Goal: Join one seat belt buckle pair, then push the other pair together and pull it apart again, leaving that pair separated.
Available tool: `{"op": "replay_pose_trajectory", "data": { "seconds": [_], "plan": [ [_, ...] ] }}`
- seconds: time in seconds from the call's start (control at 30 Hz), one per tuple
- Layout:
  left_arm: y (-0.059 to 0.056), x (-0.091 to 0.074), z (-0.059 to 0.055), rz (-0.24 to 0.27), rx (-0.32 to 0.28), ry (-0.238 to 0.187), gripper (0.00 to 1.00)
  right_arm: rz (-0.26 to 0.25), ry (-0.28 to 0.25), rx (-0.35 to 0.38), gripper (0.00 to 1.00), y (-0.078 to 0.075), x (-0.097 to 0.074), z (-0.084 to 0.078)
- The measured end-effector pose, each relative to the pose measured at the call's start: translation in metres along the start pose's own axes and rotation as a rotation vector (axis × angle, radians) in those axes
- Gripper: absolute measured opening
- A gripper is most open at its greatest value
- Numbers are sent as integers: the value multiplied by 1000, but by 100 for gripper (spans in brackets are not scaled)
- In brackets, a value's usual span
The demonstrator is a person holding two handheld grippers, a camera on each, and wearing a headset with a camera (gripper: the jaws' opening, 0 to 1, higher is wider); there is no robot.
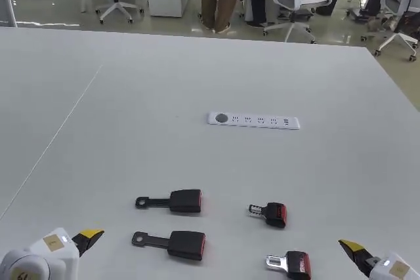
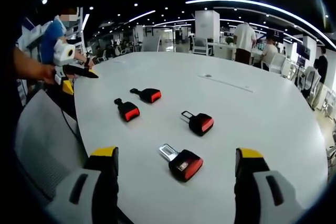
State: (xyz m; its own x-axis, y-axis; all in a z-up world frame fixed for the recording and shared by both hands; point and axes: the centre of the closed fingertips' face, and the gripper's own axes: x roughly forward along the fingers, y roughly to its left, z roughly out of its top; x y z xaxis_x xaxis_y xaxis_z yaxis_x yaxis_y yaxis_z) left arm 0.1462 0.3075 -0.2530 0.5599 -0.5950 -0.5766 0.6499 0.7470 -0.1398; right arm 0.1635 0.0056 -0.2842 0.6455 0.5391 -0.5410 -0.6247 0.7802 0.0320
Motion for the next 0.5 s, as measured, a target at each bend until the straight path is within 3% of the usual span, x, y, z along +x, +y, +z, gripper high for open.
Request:
{"op": "replay_pose_trajectory", "data": {
  "seconds": [0.5],
  "plan": [
    [-2, 6, 5, -26, 11, 8, 100, 51, 24, -36, 94, -1, 7, 6]
  ]
}}
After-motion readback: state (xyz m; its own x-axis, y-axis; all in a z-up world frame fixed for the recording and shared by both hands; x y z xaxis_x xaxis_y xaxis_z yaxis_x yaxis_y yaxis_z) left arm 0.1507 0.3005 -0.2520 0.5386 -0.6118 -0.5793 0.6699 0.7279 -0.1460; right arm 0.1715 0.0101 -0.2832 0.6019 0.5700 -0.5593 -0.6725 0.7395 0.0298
